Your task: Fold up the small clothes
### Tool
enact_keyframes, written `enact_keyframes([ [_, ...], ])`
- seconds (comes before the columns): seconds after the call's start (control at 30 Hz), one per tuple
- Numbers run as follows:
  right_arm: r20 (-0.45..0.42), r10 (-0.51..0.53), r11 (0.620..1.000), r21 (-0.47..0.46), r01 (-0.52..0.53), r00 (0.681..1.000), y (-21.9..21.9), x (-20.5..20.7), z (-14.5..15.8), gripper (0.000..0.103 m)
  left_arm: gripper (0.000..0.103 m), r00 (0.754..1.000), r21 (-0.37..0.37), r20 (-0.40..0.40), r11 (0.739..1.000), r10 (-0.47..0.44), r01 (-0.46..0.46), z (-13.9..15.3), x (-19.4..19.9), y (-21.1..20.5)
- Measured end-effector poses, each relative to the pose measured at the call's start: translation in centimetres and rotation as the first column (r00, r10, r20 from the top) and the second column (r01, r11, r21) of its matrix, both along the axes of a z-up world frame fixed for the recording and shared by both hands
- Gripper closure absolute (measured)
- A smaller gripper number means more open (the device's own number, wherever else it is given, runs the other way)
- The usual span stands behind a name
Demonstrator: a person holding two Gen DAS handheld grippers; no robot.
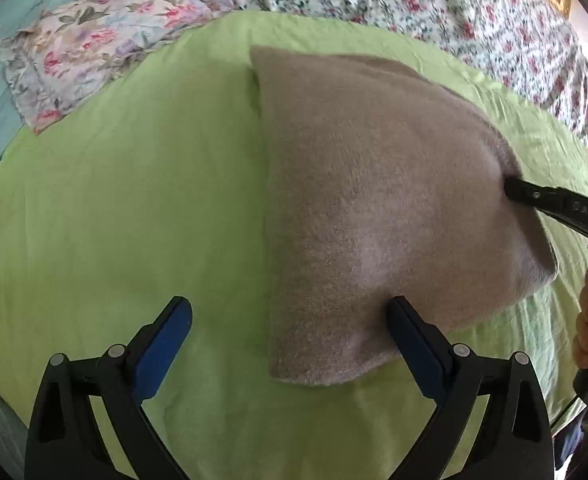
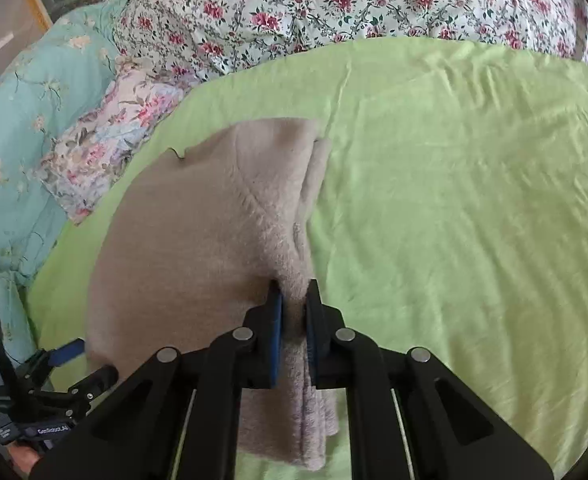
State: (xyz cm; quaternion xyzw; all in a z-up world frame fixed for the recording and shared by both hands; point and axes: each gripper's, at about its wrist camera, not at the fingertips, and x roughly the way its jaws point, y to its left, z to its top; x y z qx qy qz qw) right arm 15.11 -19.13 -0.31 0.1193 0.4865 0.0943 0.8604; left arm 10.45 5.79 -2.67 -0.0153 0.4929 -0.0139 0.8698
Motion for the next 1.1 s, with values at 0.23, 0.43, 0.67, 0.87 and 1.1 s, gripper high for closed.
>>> enact_keyframes([
  [0.23, -0.013, -0.039, 0.999, 0.021, 0.04, 0.999, -0.6, -1.4, 0.1, 0.078, 0.005, 1.0, -0.019, -0.008, 1.0, 0.009, -0.009, 0.4, -0.2, 0.6],
  [0.43, 0.044, -0.044, 0.999, 0.011, 0.044, 0.998, -0.3, -5.1, 2.9, 0.078, 0.005, 0.999, -0.003, 0.017, 0.999, 0.036, -0.036, 1.8, -1.9, 0.8],
  [0.67, 0.038, 0.03, 0.999, -0.042, -0.028, 0.999, 2.2, -8.9, 3.5, 0.041, 0.004, 0.999, 0.081, 0.026, 0.996, 0.02, -0.022, 2.8, -3.9, 1.0],
  [0.87, 0.054, 0.091, 0.993, -0.077, -0.087, 0.994, 3.3, -12.5, 3.9, 0.02, 0.002, 0.998, 0.087, 0.064, 0.996, -0.012, 0.007, 3.7, -7.0, 1.6],
  [1.1, 0.008, 0.157, 0.987, -0.037, -0.156, 0.988, 3.4, -14.6, 4.2, 0.016, 0.002, 0.995, 0.147, 0.068, 0.987, -0.079, 0.069, 5.5, -9.1, 0.4],
])
